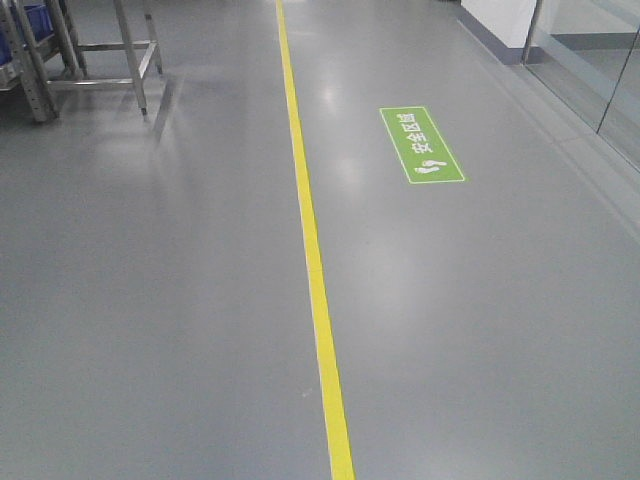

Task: Move and align brake pads A on conveyor
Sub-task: 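Drive along the yellow floor line past the green floor sign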

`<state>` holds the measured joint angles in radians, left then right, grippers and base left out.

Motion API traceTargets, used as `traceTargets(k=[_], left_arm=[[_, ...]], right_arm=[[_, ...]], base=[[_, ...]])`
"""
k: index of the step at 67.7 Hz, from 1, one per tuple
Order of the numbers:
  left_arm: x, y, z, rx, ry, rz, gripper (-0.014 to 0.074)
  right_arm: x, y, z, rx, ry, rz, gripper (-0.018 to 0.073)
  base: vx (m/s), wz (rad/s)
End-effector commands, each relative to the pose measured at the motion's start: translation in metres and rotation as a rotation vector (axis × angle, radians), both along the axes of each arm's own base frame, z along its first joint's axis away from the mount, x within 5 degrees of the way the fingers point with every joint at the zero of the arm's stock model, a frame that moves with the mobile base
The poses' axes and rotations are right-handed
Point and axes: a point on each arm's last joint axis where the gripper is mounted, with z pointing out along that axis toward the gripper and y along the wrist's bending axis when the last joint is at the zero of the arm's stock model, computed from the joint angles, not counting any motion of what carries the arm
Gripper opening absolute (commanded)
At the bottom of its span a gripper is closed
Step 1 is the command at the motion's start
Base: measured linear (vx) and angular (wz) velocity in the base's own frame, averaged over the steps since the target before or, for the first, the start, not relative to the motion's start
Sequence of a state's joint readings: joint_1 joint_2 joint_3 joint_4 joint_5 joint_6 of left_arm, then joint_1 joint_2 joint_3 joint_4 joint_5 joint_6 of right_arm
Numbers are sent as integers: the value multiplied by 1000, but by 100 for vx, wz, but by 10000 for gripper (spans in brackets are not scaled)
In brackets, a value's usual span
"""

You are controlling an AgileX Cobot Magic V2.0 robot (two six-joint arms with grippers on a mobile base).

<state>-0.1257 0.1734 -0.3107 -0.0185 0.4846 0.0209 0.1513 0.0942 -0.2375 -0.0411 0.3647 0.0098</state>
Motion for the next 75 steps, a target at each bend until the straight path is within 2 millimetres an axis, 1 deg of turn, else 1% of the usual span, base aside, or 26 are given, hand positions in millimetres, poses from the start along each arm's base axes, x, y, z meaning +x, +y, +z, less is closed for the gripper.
traceTargets(k=[1,35,75], left_arm=[[1,0,13,-16,-81,-3,391],[1,0,13,-16,-81,-3,391],[1,0,13,-16,-81,-3,391]], right_arm=[[1,0,15,-3,-92,2,488],[1,0,15,-3,-92,2,488],[1,0,15,-3,-92,2,488]], base=[[35,-10],[47,2],[56,1]])
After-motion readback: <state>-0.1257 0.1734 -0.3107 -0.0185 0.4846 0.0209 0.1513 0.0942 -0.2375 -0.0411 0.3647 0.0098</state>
